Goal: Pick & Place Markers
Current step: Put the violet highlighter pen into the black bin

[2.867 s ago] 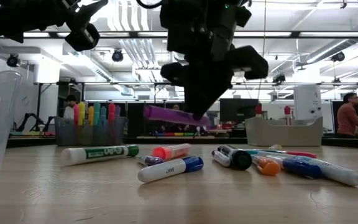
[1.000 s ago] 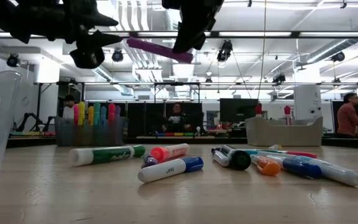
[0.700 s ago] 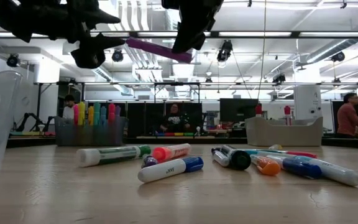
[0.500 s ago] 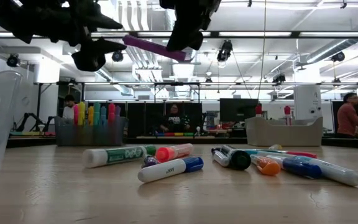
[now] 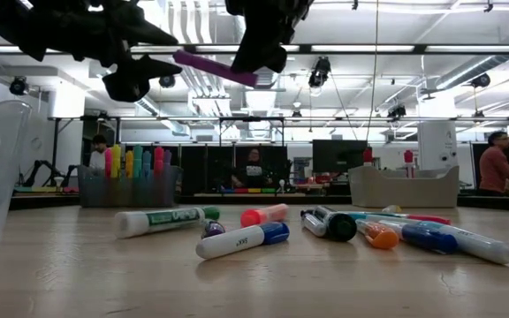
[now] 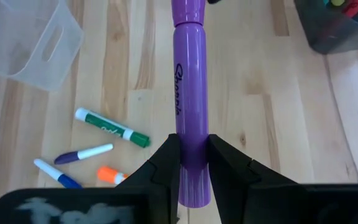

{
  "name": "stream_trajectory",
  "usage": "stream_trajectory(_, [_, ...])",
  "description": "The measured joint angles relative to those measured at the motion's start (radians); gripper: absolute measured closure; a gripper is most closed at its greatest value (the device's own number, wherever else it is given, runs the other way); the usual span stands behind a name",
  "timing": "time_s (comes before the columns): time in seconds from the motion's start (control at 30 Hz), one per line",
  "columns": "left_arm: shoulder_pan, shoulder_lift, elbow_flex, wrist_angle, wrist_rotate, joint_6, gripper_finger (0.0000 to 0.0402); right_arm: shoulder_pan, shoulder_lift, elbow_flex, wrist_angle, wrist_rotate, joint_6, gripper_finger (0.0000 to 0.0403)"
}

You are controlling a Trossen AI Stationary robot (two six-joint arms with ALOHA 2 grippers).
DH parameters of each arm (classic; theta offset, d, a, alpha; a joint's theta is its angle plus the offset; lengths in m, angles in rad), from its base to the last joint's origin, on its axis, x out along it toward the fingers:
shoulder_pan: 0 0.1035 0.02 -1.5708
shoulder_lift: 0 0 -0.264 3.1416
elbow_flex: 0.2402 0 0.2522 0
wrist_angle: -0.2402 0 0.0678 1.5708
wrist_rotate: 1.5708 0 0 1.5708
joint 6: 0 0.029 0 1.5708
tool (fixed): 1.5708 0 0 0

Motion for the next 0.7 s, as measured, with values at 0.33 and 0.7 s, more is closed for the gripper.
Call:
stream_trajectory(0.33, [0.001,0.001,-0.002,0.000,-0.017,-0.004,0.0215,-0.002,0.000,0.000,0.022,0.000,0.005,0.0337])
stream_trajectory(0.7, [0.000,-0.051,-0.006,0.009,-0.072,-0.002,0.0216,-0.005,0.000,0.000,0.049,0.024,0.026,0.0337])
